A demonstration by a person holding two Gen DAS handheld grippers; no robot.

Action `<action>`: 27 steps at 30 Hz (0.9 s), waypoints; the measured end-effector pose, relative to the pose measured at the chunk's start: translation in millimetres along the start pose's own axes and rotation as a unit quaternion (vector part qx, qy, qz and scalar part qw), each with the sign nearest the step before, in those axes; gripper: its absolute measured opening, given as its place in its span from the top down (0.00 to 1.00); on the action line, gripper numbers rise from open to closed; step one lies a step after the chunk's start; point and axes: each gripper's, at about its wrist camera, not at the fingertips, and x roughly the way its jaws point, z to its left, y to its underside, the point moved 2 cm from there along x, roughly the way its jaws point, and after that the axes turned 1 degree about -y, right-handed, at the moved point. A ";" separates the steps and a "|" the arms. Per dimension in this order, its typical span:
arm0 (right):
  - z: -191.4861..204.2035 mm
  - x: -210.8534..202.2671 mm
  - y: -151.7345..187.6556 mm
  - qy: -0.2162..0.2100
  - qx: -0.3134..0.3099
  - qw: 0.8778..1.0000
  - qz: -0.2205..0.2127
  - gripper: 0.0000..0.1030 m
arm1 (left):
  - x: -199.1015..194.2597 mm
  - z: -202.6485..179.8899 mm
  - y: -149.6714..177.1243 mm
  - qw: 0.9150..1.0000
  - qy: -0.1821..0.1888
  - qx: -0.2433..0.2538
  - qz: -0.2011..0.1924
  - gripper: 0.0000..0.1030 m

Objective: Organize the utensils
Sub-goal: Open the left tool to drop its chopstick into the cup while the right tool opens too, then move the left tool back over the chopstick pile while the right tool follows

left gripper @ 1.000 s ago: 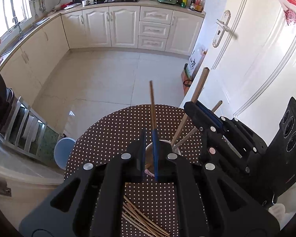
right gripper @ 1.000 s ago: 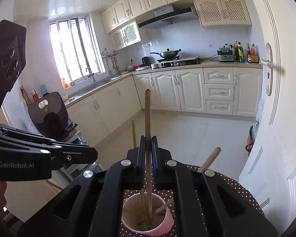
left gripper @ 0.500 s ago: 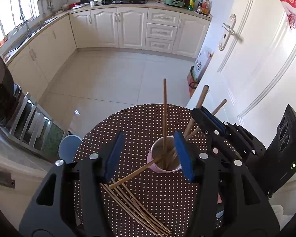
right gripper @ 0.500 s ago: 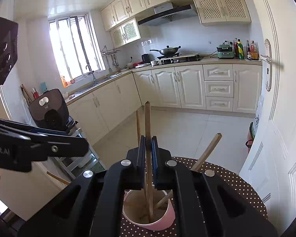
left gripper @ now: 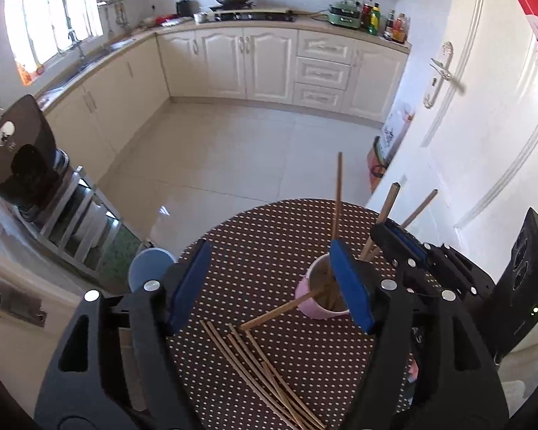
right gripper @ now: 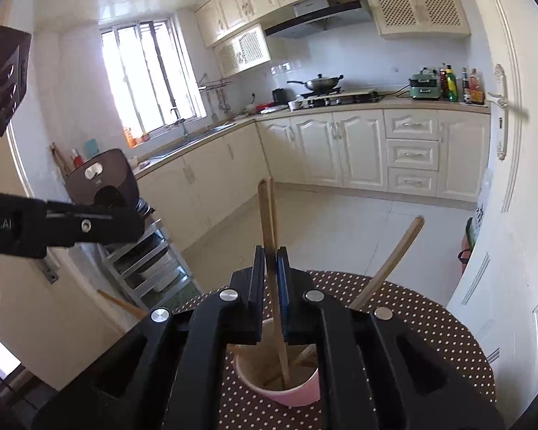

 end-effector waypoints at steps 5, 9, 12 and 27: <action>0.8 0.3 3.7 -0.011 0.000 1.000 0.011 0.93 | -5.6 3.5 2.5 0.999 -0.038 0.001 -0.026 0.32; 1.3 0.2 6.4 -0.008 0.006 1.000 0.020 0.84 | -9.0 5.5 2.7 0.997 -0.058 0.000 -0.041 0.32; 1.4 -2.1 3.8 -0.009 0.015 1.000 0.020 0.68 | -10.2 6.8 4.3 0.997 -0.068 0.003 -0.046 0.32; 26.0 -34.2 1.1 -0.005 0.012 1.000 0.015 0.57 | -28.8 26.7 33.7 0.995 -0.069 0.000 -0.065 0.28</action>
